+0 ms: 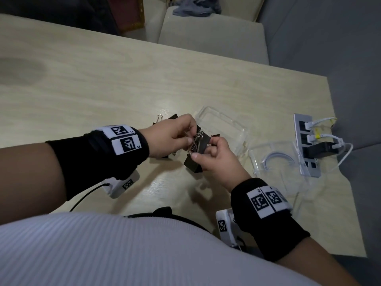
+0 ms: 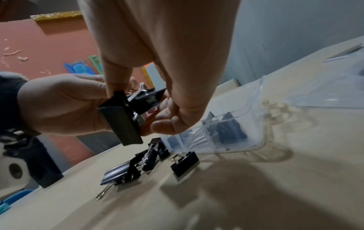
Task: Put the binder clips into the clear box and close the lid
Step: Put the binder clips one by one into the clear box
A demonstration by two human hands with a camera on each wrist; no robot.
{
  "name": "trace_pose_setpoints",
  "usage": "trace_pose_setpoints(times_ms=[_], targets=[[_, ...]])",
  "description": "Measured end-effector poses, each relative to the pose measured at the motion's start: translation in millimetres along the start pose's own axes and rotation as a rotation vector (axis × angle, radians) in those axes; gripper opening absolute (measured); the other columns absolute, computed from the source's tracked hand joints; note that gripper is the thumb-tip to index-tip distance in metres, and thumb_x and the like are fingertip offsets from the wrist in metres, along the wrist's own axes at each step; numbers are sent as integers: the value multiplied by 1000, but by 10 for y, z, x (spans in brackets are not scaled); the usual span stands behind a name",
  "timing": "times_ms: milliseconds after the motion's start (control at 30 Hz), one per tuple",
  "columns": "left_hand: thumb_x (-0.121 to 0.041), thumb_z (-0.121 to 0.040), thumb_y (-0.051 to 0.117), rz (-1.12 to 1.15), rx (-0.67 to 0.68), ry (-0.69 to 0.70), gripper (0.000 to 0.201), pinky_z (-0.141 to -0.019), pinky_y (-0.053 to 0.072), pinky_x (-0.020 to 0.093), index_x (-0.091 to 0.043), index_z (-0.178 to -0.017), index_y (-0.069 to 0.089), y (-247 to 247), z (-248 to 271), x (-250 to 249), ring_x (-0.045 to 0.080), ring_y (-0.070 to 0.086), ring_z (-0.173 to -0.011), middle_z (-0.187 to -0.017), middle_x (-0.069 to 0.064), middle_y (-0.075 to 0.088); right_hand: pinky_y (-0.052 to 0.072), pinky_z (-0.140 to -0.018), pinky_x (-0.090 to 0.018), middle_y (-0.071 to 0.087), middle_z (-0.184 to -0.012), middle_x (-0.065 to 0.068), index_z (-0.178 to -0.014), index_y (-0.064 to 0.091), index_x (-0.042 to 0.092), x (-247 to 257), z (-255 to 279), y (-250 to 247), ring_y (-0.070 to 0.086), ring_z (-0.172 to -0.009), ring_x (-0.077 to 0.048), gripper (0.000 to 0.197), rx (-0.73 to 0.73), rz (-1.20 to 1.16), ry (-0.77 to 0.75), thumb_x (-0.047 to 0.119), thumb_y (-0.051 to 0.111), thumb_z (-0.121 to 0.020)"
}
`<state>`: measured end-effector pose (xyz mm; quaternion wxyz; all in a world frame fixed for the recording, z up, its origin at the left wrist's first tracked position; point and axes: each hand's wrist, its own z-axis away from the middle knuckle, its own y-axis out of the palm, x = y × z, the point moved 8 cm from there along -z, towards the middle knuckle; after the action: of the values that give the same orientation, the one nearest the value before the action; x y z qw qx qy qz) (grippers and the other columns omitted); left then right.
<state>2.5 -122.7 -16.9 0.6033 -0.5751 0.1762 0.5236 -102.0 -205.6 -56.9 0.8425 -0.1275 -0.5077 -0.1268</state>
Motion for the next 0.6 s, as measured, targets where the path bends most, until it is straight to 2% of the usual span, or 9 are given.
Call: trace_pose_setpoints(times_ms=[33, 100, 167, 233, 300, 333, 433, 500, 600], targets=[[-9, -91, 55, -1, 15, -1, 22, -72, 50, 29, -26, -99, 43, 23, 7, -4, 14, 61, -74, -83, -3, 66, 56, -70, -39, 70, -92, -6, -114, 43, 17, -4, 3, -4, 69, -78, -16, 42, -15, 11, 0, 13, 70, -82], [-7, -89, 59, 34, 18, -4, 34, -73, 51, 26, -22, -114, 41, 45, 10, 0, 16, 65, -79, -86, 0, 70, 52, -63, -25, 70, -85, -2, -110, 43, 16, -2, 0, -42, 67, -69, -8, 34, -54, -5, -5, 8, 65, -85], [-10, -84, 66, 64, -15, -12, 54, -75, 52, 29, -23, -126, 35, 16, 4, 32, 19, 67, -83, -90, 4, 72, 49, -58, -14, 71, -87, -1, -111, 44, 15, 7, -5, -79, 67, -71, -3, 30, -73, -43, -5, 6, 62, -88], [-20, -80, 72, 35, -8, -50, 60, -78, 54, 34, -27, -126, 35, 0, -8, 96, 20, 67, -83, -91, 1, 72, 52, -65, -16, 71, -95, -5, -115, 46, 14, -22, -24, -123, 68, -80, -10, 30, -90, -88, 6, 8, 60, -90], [-33, -80, 71, -31, 69, -103, 51, -86, 54, 39, -27, -122, 42, 49, -12, 158, 16, 67, -86, -96, -4, 72, 55, -80, -25, 71, -100, -7, -116, 49, 14, -43, -40, -130, 68, -89, -16, 28, -94, -88, 20, 10, 59, -91], [-34, -83, 69, -37, 93, -116, 47, -88, 53, 41, -26, -122, 45, 79, -9, 169, 15, 67, -89, -98, -5, 72, 54, -82, -29, 71, -100, -7, -115, 52, 14, -45, -43, -119, 67, -91, -19, 25, -88, -79, 21, 10, 59, -91], [-26, -88, 63, 112, 56, -107, 51, -88, 55, 44, -28, -133, 39, 93, -32, 145, 19, 68, -88, -93, -1, 71, 54, -63, -28, 71, -90, -1, -107, 61, 17, -47, -38, -91, 67, -78, -19, 16, -58, -91, 16, 12, 56, -92], [-19, -90, 62, 199, 36, -96, 55, -83, 56, 46, -30, -138, 37, 72, -54, 124, 15, 66, -81, -88, -2, 67, 49, -58, -28, 70, -84, 3, -102, 66, 26, -52, -21, -68, 64, -71, -18, 19, -20, -100, 26, 14, 53, -94], [-13, -90, 61, 201, 74, -81, 34, -78, 56, 49, -23, -121, 52, 74, -63, 90, 0, 64, -67, -86, -6, 66, 46, -52, -25, 65, -83, -1, -103, 67, 26, -36, 13, -30, 59, -66, -18, 21, 37, -129, 33, 17, 49, -97]])
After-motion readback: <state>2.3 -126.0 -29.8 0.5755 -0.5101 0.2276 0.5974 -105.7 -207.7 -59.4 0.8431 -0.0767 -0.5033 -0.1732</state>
